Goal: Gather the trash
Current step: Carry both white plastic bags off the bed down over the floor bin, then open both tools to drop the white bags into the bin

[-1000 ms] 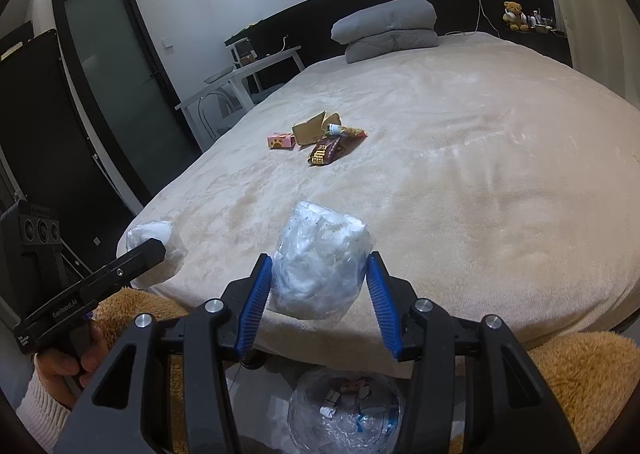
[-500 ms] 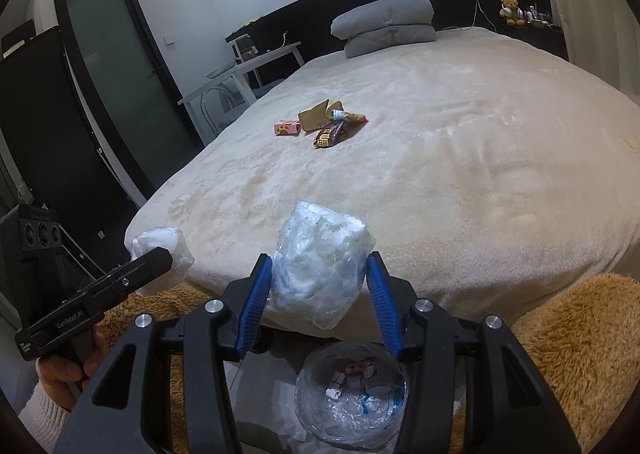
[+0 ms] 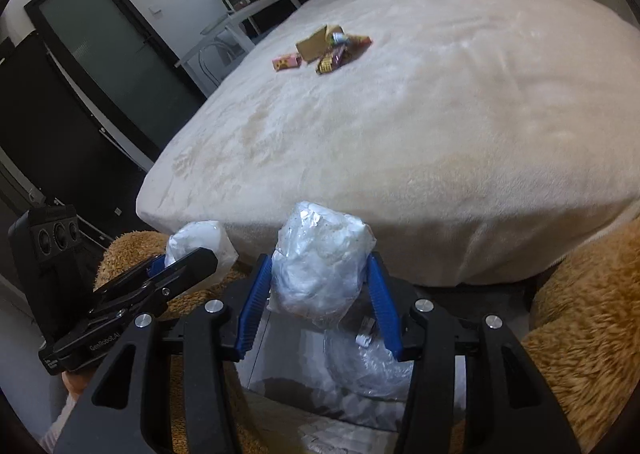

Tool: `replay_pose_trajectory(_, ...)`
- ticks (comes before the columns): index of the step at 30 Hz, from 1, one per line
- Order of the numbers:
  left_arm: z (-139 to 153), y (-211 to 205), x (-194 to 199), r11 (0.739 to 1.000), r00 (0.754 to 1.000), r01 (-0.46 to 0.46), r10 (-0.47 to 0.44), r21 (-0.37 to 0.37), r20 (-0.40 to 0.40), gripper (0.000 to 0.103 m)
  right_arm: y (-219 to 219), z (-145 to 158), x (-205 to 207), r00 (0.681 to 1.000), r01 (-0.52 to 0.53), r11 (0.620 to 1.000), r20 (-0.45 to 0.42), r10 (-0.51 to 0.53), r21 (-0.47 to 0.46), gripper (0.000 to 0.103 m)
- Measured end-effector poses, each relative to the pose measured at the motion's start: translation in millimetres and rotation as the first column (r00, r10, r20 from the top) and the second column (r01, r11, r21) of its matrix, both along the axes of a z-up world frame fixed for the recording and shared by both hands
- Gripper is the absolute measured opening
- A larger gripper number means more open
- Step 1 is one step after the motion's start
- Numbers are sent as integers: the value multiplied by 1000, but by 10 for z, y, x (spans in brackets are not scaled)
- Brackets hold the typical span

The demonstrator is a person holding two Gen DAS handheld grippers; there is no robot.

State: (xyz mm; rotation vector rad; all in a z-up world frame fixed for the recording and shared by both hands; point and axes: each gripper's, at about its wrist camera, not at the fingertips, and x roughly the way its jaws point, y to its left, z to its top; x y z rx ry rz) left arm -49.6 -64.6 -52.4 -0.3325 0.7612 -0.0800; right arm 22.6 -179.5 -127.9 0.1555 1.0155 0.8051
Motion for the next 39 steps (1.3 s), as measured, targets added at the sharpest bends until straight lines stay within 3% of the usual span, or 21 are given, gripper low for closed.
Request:
replay_pose_trajectory(9, -368, 27, 139, 1000, 981, 10, -11, -4, -191, 48, 321, -424, 102, 989, -38, 985, -146, 13, -167, 49)
replay_pose_trajectory(21, -873, 52, 243, 1000, 915, 9, -17, -22, -403, 48, 482, -830, 260, 962, -59, 957, -274, -22, -285, 49)
replay_pose_trajectory(39, -1122, -13, 291, 998, 844, 55, -45, 3, -534, 48, 587, -1006, 256, 941, -102, 928, -337, -27, -357, 50)
